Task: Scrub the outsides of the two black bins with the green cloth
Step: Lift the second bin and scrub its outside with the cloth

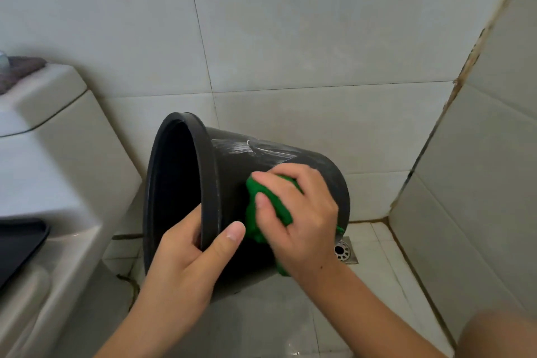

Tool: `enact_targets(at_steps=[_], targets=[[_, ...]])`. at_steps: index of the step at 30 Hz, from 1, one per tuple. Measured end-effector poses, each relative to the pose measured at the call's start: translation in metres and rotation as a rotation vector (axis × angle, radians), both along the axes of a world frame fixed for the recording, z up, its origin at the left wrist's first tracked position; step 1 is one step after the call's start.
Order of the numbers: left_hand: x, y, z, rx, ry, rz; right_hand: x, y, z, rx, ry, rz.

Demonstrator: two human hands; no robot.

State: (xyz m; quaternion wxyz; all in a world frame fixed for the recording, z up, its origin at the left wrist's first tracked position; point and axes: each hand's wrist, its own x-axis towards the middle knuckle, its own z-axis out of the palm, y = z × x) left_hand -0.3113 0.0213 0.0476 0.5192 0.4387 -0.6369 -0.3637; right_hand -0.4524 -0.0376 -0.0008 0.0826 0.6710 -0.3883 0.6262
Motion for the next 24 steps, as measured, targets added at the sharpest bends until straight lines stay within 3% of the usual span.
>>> enact_targets(at_steps=[4,7,15,24], targets=[[0.001,0.006,0.006,0.083,0.085,0.041,-0.036,-0.019,-0.019,0.345,-0.214,-0.168],[0.005,0.006,0.012,0.086,0.106,0.058,-0.05,-0.027,-0.026,0.478,-0.379,-0.229],[0.008,0.008,0.018,-0.004,0.034,0.035,-0.064,-0.026,-0.013,0.815,-0.56,-0.147],[0.039,-0.007,0.025,-0.057,-0.149,0.03,-0.058,-0.022,-0.013,0.778,-0.765,-0.034]])
